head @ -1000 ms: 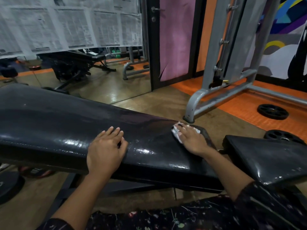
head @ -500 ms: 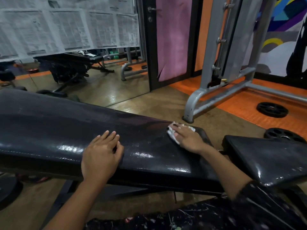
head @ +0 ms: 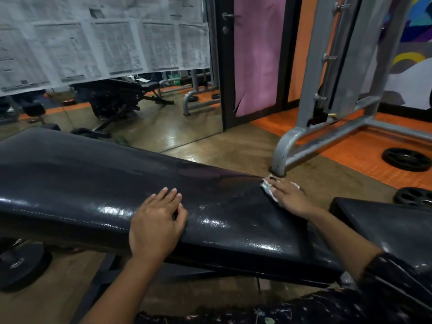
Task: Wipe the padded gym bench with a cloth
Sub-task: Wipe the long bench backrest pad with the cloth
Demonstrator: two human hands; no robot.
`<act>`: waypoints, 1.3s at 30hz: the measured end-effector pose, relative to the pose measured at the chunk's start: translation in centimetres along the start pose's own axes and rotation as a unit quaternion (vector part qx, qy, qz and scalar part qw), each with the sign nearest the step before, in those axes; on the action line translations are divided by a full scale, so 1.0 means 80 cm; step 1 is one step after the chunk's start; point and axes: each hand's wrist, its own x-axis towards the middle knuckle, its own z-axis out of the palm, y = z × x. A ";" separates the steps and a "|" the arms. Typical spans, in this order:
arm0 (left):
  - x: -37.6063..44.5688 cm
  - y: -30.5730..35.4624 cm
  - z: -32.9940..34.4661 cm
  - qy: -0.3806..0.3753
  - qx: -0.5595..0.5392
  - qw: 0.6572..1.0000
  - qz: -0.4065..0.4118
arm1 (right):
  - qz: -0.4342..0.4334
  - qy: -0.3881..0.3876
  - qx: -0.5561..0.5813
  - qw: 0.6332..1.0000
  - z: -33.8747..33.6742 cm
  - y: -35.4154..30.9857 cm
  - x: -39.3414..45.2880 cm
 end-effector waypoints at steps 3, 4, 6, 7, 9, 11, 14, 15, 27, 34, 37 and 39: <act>0.001 0.000 0.001 -0.003 -0.001 1.000 0.001 | -0.036 -0.018 0.100 0.994 -0.005 0.029 -0.028; 0.001 0.000 0.001 -0.001 0.000 1.000 -0.002 | 0.013 -0.002 0.148 0.989 -0.007 0.039 -0.027; 0.001 0.001 0.000 0.001 0.002 1.000 -0.004 | 0.121 0.046 0.182 0.975 -0.006 0.061 -0.011; 0.000 0.002 0.000 0.003 0.003 1.000 -0.003 | 0.170 0.044 0.185 0.967 -0.002 0.066 0.003; 0.001 0.002 0.001 0.004 0.000 1.000 -0.001 | 0.199 0.012 0.167 0.965 -0.002 0.052 0.024; 0.001 0.002 0.002 0.006 -0.001 1.000 0.001 | 0.167 -0.005 0.070 0.983 -0.007 0.026 0.034; 0.001 0.003 0.002 0.002 0.000 1.000 0.000 | 0.024 -0.018 -0.070 0.997 -0.005 -0.026 0.018; 0.001 0.002 0.002 0.000 0.001 1.000 0.001 | -0.022 -0.026 -0.082 0.996 -0.001 -0.037 0.002; 0.000 0.001 0.002 -0.014 -0.001 1.000 -0.004 | 0.062 -0.035 -0.097 0.993 0.002 -0.071 0.018; 0.000 -0.002 0.001 -0.028 -0.004 1.000 -0.009 | -0.117 -0.052 -0.035 0.991 0.016 -0.072 -0.083; 0.000 0.000 0.000 -0.031 -0.006 0.999 -0.009 | 0.023 0.005 -0.027 0.999 0.000 -0.021 -0.049; 0.000 0.001 -0.002 -0.035 -0.005 0.999 -0.013 | 0.117 -0.006 -0.053 0.992 -0.005 -0.020 -0.017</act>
